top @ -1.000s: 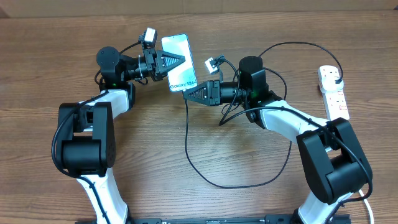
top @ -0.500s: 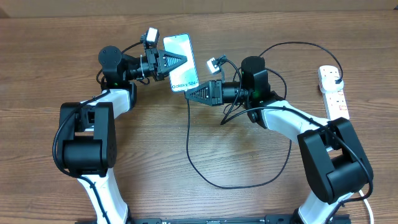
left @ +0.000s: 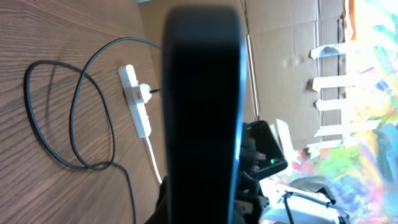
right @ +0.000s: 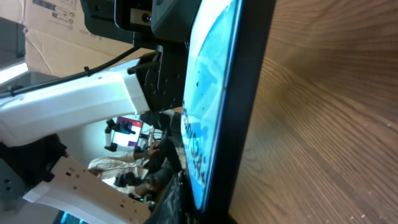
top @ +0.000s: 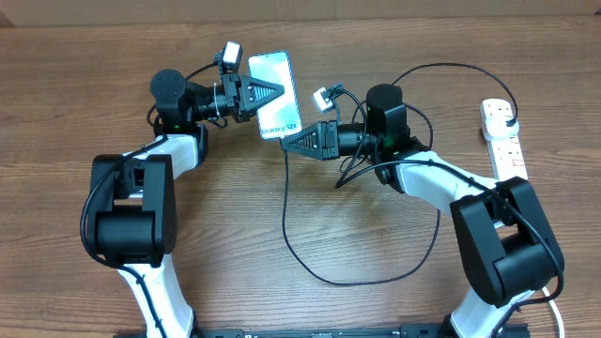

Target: Plug charger to phone and switch on socket

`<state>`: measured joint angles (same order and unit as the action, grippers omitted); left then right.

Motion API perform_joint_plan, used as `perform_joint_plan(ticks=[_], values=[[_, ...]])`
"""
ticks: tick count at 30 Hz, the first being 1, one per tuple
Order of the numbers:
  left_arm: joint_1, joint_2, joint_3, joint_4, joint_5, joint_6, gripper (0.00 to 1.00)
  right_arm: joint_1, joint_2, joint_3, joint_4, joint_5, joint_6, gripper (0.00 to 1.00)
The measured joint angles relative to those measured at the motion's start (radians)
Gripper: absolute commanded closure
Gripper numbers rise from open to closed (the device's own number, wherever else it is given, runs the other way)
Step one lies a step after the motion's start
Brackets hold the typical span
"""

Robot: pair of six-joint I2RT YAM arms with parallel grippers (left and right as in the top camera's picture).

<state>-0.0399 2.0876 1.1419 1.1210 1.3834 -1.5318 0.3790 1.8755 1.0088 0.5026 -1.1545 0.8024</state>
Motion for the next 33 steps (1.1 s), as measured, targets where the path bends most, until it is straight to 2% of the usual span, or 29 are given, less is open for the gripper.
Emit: perform_joint_plan(ticks=[1,2,3,4,8,10,16,21,26,29,33], values=[[0.0,0.0,0.0,-0.003,0.018,0.008,0.96,-0.001,0.0,0.0,0.009,0.002,-0.011,0.55],[-0.003,0.0,-0.003,-0.004,0.041,0.016,0.96,-0.005,0.0,0.003,0.018,0.008,-0.021,0.44],[-0.009,0.0,-0.003,-0.005,0.056,0.022,0.96,-0.01,0.0,0.003,0.019,0.006,-0.027,0.28],[-0.014,0.0,-0.003,-0.006,0.069,0.025,0.96,-0.016,0.0,0.003,0.023,0.0,-0.036,0.22],[-0.011,0.0,-0.003,-0.006,0.101,0.042,0.95,-0.04,0.0,0.003,0.022,-0.033,-0.058,0.14],[0.007,0.0,-0.003,-0.006,0.109,0.043,0.96,-0.057,0.0,0.003,0.019,-0.048,-0.064,0.0],[0.079,0.0,-0.004,-0.006,0.121,0.047,0.95,-0.1,-0.001,0.003,0.013,-0.069,-0.101,0.0],[0.092,0.0,-0.004,-0.095,0.124,0.1,0.96,-0.106,-0.009,0.006,-0.133,-0.031,-0.155,0.0],[0.071,0.0,-0.006,-0.405,0.067,0.256,0.96,-0.105,-0.01,0.007,-0.342,0.106,-0.234,0.0],[0.058,0.0,-0.006,-0.624,-0.019,0.373,0.95,-0.105,-0.01,0.007,-0.394,0.175,-0.271,0.0],[0.045,0.001,-0.008,-0.837,-0.151,0.52,0.95,-0.106,-0.01,0.007,-0.435,0.243,-0.3,0.0]])
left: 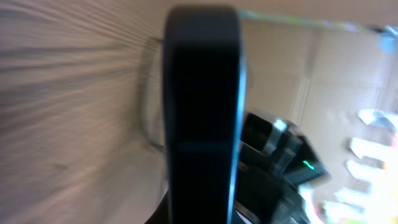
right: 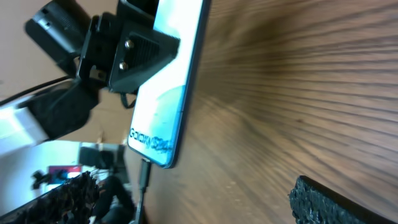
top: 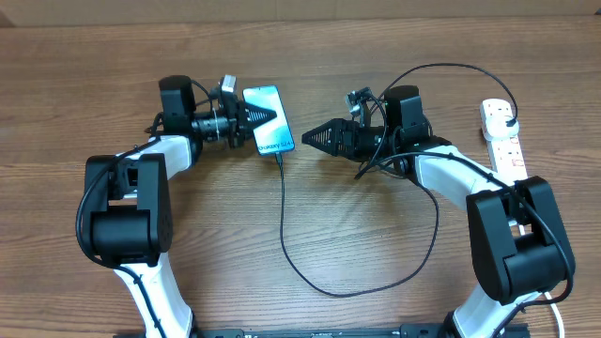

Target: Plug charger to phone and switch on socket

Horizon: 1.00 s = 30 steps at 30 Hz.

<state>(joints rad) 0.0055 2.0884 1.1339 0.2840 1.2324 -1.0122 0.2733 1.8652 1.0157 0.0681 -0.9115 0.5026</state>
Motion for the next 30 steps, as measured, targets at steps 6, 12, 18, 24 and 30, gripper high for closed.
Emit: perform_joint_plan(ticks=[6,12,18,24,30], values=[[-0.004,0.0,0.0,-0.167,-0.167,0.183,0.96,-0.001,0.0,0.0,-0.033,0.089,-0.035,0.0],[-0.011,0.0,0.0,-0.225,-0.274,0.337,0.96,-0.005,0.0,0.0,-0.033,0.117,-0.048,0.0],[-0.056,0.0,0.0,-0.229,-0.32,0.404,0.96,-0.005,0.0,0.0,-0.034,0.123,-0.054,0.0],[-0.101,0.0,0.0,-0.231,-0.341,0.422,0.96,-0.006,0.0,0.0,-0.04,0.127,-0.056,0.0],[-0.103,0.007,0.0,-0.259,-0.349,0.429,0.96,-0.023,0.0,0.0,-0.058,0.128,-0.056,0.0]])
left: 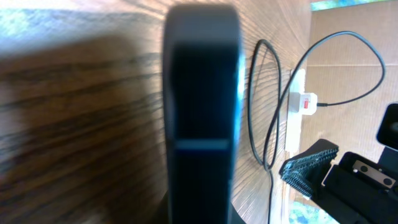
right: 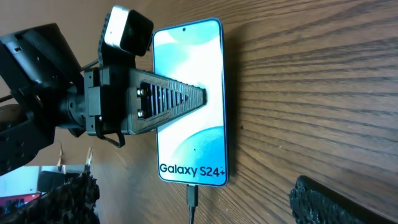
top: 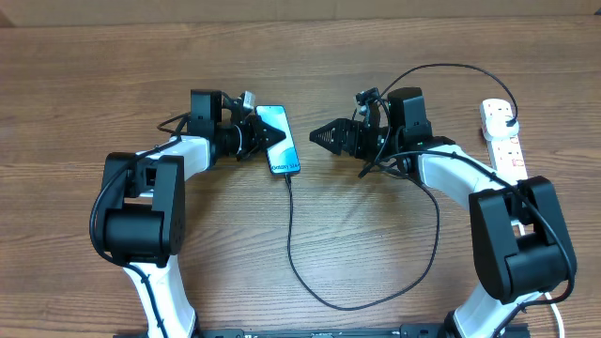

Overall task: Plug charger to phone and switch on socket
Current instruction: 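Lower the phone flat onto the table with the left gripper and release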

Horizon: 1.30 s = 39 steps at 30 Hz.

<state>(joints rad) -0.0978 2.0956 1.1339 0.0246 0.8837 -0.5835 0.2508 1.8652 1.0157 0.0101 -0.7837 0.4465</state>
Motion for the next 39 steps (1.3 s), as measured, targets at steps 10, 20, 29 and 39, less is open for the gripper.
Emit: perform_joint_plan(ticks=[10,20,29,39], values=[[-0.001,0.002,0.0,-0.018,-0.003,0.0,0.96,-0.007,0.0,0.0,-0.004,0.003,-0.002,0.0],[-0.026,0.002,0.007,-0.056,-0.014,0.004,0.96,-0.007,0.0,0.0,-0.013,0.003,-0.002,0.0],[-0.027,0.077,0.066,-0.072,0.046,-0.004,0.96,-0.007,0.0,0.0,-0.049,0.002,-0.002,0.0],[-0.028,0.121,0.106,-0.089,0.107,-0.011,0.57,-0.007,0.0,0.0,-0.064,0.002,-0.002,0.0]])
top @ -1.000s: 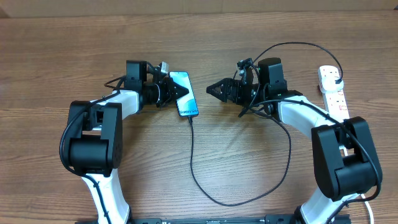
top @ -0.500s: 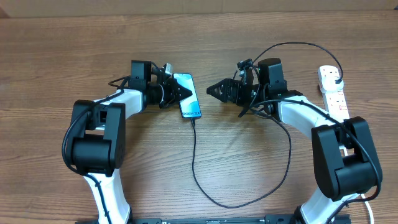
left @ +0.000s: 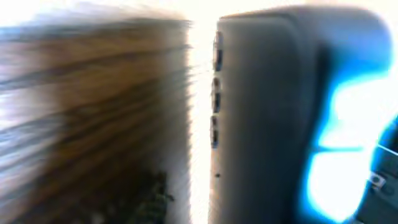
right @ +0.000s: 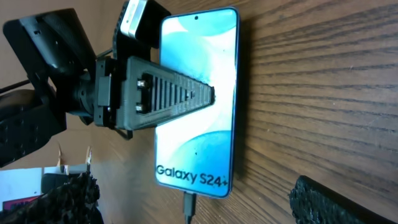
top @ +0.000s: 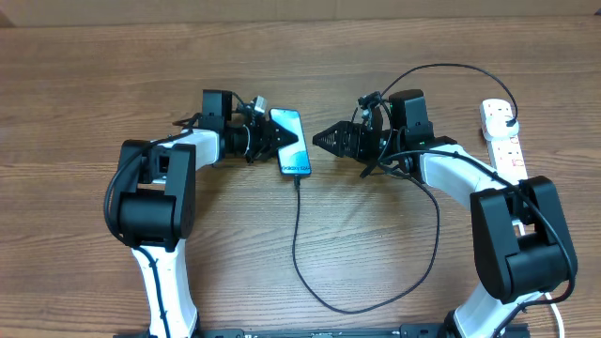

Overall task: Plug charger to phone and switch on socket
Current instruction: 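Lower the phone flat onto the table with the left gripper and release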

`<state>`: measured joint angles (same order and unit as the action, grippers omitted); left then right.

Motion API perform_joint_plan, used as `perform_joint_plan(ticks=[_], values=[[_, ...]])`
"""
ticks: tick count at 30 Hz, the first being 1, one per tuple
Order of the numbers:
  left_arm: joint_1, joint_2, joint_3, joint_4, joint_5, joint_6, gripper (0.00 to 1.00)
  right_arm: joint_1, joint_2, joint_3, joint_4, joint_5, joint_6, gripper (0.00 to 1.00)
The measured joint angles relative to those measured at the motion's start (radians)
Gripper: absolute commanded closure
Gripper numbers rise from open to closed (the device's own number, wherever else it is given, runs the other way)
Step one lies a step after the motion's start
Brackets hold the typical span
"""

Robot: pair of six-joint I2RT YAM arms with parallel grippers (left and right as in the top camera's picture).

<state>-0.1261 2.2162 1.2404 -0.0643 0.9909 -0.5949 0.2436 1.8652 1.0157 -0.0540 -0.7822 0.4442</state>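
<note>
The phone (top: 294,144), screen lit and reading Galaxy S24+, lies face up on the wood. The black charger cable (top: 296,235) is plugged into the phone's bottom end (right: 189,202). My left gripper (top: 277,139) reaches in from the left, one finger (right: 177,93) lying across the screen. The left wrist view is blurred: the phone's side (left: 261,124) sits right of centre, and a bright gap separates it from a finger (left: 149,193). My right gripper (top: 319,139) is open and empty, just right of the phone.
A white power strip (top: 504,145) lies at the far right with the charger's plug (top: 507,115) in it. The cable loops toward the front edge and back up under my right arm. Both arms lie low across the back half of the table.
My left arm and the phone sit a little further right. In the left wrist view the phone was edge-on and centred; now it is off to the right with a gap. My right gripper barely moved.
At first my left gripper held the phone raised, with my right gripper at its lower end where the cable goes in. Then my right gripper was drawn back, open, the cable staying in the phone. The phone then came down flat and now rests further right.
</note>
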Motion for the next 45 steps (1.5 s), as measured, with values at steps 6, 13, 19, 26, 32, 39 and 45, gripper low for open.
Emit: perform_joint_plan(ticks=[6,13,19,26,32,39,45], values=[[-0.002,-0.004,0.028,-0.069,-0.015,0.002,0.53,0.0,0.0,0.0,-0.002,0.001,0.0,0.0],[-0.012,-0.01,0.068,-0.167,-0.08,0.0,0.76,0.0,0.0,0.0,-0.003,0.001,0.0,0.0],[-0.012,-0.011,0.069,-0.176,-0.121,0.006,0.9,0.0,0.0,0.0,-0.006,0.001,-0.002,0.0],[-0.011,-0.011,0.069,-0.181,-0.131,0.01,0.71,0.0,0.0,0.0,-0.008,0.0,-0.006,0.0],[-0.012,-0.016,0.072,-0.179,-0.126,0.007,0.64,0.0,0.0,0.0,-0.01,0.001,-0.011,0.0],[-0.009,-0.016,0.101,-0.264,-0.135,0.007,0.6,0.0,0.0,0.0,-0.011,0.0,-0.016,0.0],[-0.002,-0.017,0.171,-0.439,-0.196,0.018,0.59,0.0,0.0,0.0,-0.012,0.001,-0.019,0.0]])
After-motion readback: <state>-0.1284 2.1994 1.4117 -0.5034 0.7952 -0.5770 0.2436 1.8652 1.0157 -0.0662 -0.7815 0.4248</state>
